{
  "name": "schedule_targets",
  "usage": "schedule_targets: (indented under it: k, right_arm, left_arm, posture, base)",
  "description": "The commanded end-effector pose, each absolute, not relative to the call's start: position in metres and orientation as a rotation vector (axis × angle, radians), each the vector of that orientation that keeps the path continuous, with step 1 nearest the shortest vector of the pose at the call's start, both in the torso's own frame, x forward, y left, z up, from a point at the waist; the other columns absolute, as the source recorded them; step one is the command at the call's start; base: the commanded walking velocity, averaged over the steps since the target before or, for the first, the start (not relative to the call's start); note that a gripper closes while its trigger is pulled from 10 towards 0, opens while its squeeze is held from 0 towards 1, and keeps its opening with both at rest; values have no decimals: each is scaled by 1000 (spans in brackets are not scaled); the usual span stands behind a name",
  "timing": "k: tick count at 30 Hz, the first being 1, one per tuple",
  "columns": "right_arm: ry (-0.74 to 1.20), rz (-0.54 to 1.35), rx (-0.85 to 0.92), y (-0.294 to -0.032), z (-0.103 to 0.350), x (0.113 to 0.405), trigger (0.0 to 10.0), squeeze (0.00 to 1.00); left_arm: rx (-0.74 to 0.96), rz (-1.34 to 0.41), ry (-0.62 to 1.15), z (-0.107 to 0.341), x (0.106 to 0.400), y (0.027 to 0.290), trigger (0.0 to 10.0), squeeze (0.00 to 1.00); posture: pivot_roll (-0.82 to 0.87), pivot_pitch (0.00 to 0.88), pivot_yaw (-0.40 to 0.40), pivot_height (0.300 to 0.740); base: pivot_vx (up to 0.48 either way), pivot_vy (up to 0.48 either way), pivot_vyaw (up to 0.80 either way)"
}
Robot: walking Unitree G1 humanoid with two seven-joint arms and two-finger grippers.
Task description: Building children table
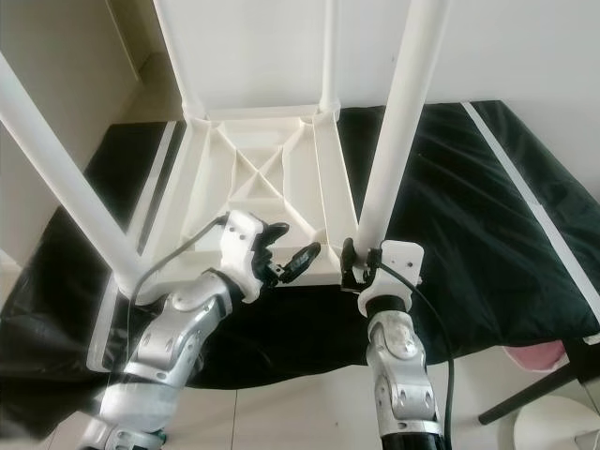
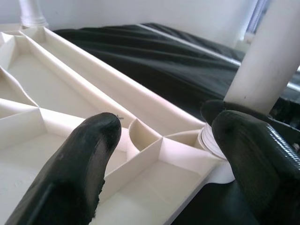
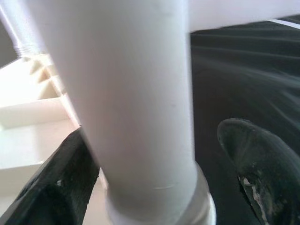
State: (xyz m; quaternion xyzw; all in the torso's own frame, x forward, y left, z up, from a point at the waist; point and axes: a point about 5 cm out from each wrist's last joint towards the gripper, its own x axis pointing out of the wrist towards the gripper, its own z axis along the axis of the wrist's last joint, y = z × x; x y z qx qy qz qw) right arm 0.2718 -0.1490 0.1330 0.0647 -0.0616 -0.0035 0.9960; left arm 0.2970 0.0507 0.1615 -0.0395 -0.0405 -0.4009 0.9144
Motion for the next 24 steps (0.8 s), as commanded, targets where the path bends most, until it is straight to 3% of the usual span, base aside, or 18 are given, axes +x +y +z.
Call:
schedule_targets:
  k: [1,8,9,10,14,17,24]
  right_arm:
    - [-126,25,146,-148,132,270,10000,1000]
    - [-145,90,98,-159,136,272,10000,1000]
    - [-144,120,86,-163,137,273,10000,239]
    - [-148,145,69,-167,138,274,10000,0]
    - [-150,160,63,-171,140,275,10000,0]
    - [-166,253,17,-182,145,282,10000,0]
    - [-153,381,-10,-180,146,288,10000,0]
  left_arm:
    - [-87,-835,-107,165,296,54,10000,0]
    - [-63,-810,-119,164,296,57,10000,0]
    - [-26,-817,-132,165,295,57,10000,0]
    - [4,-828,-141,165,293,56,10000,0]
    - [31,-839,-146,165,291,55,10000,0]
    - [157,-848,-162,163,289,54,10000,0]
    - [132,-882,-158,164,287,57,10000,0]
  posture:
    - [-88,50,34,740]
    - [-75,37,1,740]
    - [-72,36,-5,740]
    - [-70,35,-7,740]
    - [-70,35,-7,740]
    - [-59,27,-16,740]
    - [-43,12,-16,740]
  base:
    - [0,0,0]
    - [0,0,0]
    - [0,0,0]
    - [0,0,0]
    - [0,0,0]
    - [0,0,0]
    - [0,0,0]
